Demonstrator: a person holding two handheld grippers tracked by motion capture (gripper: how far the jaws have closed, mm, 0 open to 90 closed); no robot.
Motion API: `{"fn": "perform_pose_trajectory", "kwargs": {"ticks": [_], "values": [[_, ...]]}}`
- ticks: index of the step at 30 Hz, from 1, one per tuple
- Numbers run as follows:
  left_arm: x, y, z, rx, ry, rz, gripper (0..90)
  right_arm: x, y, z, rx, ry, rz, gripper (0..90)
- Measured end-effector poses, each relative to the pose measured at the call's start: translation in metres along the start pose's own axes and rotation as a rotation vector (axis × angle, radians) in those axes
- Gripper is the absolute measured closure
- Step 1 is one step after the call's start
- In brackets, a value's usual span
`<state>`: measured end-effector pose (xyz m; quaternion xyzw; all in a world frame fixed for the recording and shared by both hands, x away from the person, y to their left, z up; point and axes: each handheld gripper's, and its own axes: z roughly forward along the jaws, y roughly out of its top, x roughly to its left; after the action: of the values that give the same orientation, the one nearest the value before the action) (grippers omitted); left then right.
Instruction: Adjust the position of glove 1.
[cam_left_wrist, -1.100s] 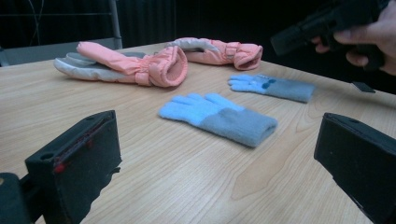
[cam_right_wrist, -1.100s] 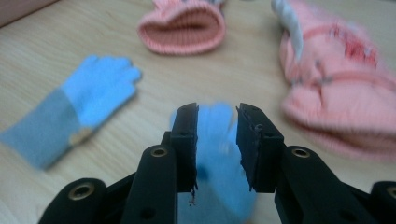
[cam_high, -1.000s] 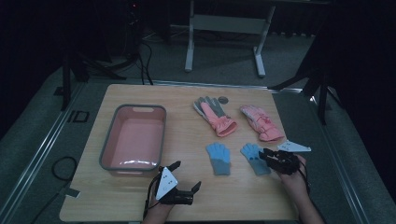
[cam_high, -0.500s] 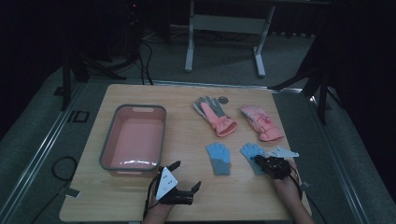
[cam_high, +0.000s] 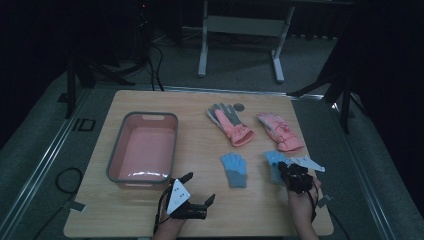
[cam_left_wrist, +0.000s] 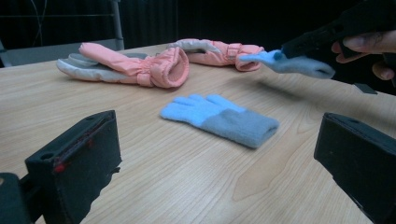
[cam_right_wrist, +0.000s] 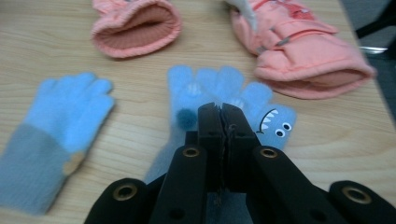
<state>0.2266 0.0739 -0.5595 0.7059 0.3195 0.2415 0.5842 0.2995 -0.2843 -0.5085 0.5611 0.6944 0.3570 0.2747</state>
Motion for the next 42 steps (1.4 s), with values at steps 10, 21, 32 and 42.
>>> {"fn": "perform_pose_trajectory", "kwargs": {"ticks": [10, 21, 32, 42], "values": [[-0.001, 0.0, 0.0, 0.006, -0.001, 0.007, 0.7, 0.012, -0.017, 0.017, 0.07, -0.027, -0.01, 87.5], [-0.001, 0.0, 0.0, 0.006, -0.005, 0.014, 0.6, 0.015, -0.029, 0.032, 0.117, -0.005, -0.036, 84.1], [-0.001, 0.0, 0.0, 0.007, -0.002, 0.016, 0.6, -0.014, -0.017, 0.017, 0.13, 0.182, -0.075, 63.4], [0.0, 0.0, 0.0, 0.007, -0.003, 0.004, 0.6, -0.04, -0.007, 0.013, 0.07, 0.373, -0.236, 63.8]]}}
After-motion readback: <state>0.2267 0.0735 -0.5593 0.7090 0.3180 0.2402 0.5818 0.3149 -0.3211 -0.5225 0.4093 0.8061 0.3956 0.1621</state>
